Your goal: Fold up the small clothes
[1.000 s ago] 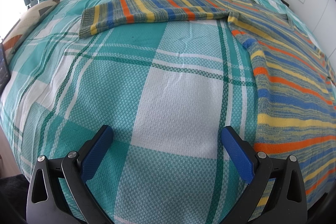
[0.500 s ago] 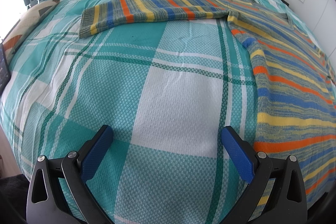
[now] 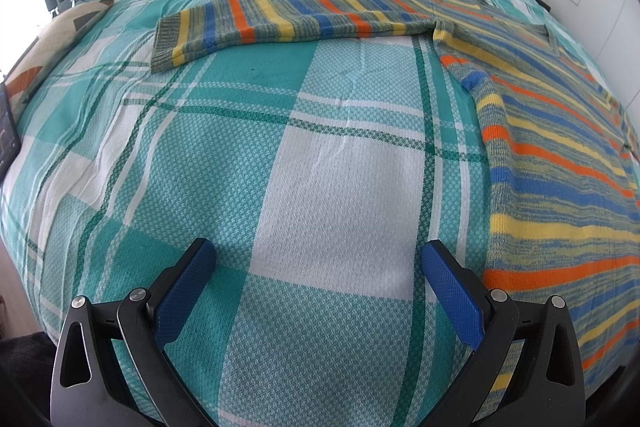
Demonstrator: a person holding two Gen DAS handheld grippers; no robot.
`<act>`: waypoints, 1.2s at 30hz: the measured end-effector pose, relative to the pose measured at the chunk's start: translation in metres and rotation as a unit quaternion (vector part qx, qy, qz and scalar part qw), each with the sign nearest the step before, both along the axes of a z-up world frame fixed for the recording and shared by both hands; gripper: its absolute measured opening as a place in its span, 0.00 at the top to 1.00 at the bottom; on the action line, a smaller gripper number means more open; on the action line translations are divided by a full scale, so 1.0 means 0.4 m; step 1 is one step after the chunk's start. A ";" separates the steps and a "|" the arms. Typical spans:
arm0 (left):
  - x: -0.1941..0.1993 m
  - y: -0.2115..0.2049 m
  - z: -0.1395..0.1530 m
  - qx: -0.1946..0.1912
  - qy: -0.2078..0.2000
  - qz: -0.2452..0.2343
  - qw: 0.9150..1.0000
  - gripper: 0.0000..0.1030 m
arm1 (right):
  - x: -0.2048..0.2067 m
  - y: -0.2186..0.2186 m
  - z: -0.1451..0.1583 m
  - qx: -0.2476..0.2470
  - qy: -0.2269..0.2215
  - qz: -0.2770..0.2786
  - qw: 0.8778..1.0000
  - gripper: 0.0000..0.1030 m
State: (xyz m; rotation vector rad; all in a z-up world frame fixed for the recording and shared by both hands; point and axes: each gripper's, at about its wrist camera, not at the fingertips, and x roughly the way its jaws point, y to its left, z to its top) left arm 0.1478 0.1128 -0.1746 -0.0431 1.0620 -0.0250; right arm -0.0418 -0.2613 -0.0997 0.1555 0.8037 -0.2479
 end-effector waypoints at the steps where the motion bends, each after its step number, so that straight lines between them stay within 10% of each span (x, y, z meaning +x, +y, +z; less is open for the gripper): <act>1: 0.000 0.000 0.000 0.000 0.000 0.000 1.000 0.00 | -0.001 -0.001 0.000 0.000 0.000 0.000 1.000 0.25; 9: -0.043 0.029 0.060 -0.056 -0.015 0.027 0.998 0.02 | -0.003 -0.027 0.008 0.024 0.001 -0.002 1.000 0.25; 15: -0.118 0.080 0.118 -0.101 -0.053 0.065 0.991 0.02 | 0.015 -0.297 0.053 0.136 -0.049 -0.101 0.984 0.25; 24: -0.106 0.082 0.101 -0.110 -0.049 0.092 0.988 0.02 | 0.120 -0.730 -0.119 0.438 -0.110 -0.222 0.864 0.31; 29: -0.093 0.080 0.071 -0.108 -0.027 0.104 0.988 0.02 | 0.209 -0.789 -0.155 0.475 -0.149 -0.236 0.835 0.36; 33: -0.086 0.084 0.053 -0.107 -0.014 0.117 0.987 0.02 | 0.283 -0.808 -0.176 0.465 -0.136 -0.244 0.840 0.48; 36: -0.081 0.082 0.049 -0.107 -0.012 0.121 0.987 0.02 | 0.301 -0.819 -0.180 0.437 -0.107 -0.257 0.855 0.87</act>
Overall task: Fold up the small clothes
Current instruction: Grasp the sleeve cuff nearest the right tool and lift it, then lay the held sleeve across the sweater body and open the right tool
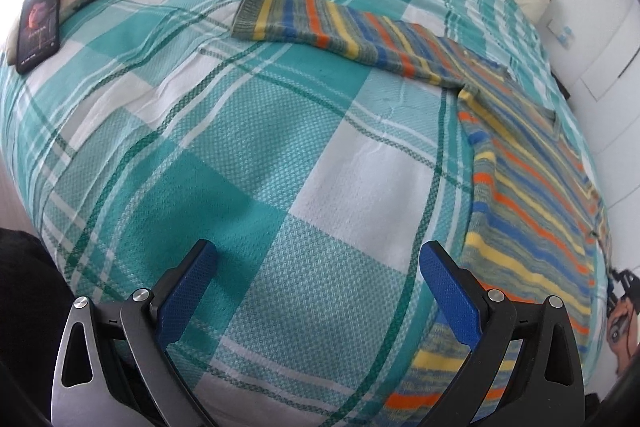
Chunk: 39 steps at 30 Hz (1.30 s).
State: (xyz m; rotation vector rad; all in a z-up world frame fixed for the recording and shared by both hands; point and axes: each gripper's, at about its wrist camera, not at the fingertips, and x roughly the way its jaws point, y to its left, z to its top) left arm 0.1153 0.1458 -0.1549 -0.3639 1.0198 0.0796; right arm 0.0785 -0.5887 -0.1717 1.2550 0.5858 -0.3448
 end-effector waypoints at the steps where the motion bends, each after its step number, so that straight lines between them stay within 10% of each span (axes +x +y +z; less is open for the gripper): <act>1: 0.001 -0.002 0.000 0.000 -0.001 -0.002 1.000 0.02 | 0.002 -0.004 0.008 -0.011 0.014 0.001 1.000 0.91; 7: 0.003 -0.017 0.005 -0.005 -0.008 -0.019 1.000 0.02 | 0.062 0.104 0.261 -0.181 -0.008 0.074 0.981 0.92; 14: 0.015 -0.014 0.013 -0.018 -0.013 -0.023 0.999 0.02 | 0.324 0.564 0.507 -0.248 -0.130 0.323 0.904 0.91; 15: 0.015 -0.012 0.012 -0.017 -0.011 -0.023 1.000 0.02 | 0.348 0.626 0.502 -0.238 -0.135 0.346 0.898 0.80; 16: 0.015 -0.008 0.011 -0.017 -0.009 -0.021 1.000 0.02 | 0.399 0.697 0.487 -0.215 -0.129 0.383 0.889 0.43; 18: 0.012 0.004 0.010 -0.023 -0.005 -0.017 1.000 0.02 | 0.430 0.769 0.462 -0.206 -0.120 0.405 0.883 0.18; 27: 0.017 0.010 0.019 -0.043 -0.008 -0.017 0.999 0.02 | 0.266 0.626 0.348 -0.286 -0.018 0.331 0.899 0.18; 34: 0.010 -0.047 0.020 0.009 -0.013 -0.053 0.998 0.02 | 0.024 0.523 0.193 -0.382 0.125 0.291 0.868 0.18; 39: 0.012 -0.059 0.011 0.027 -0.008 -0.058 0.998 0.02 | -0.079 0.490 0.131 -0.388 0.153 0.270 0.868 0.18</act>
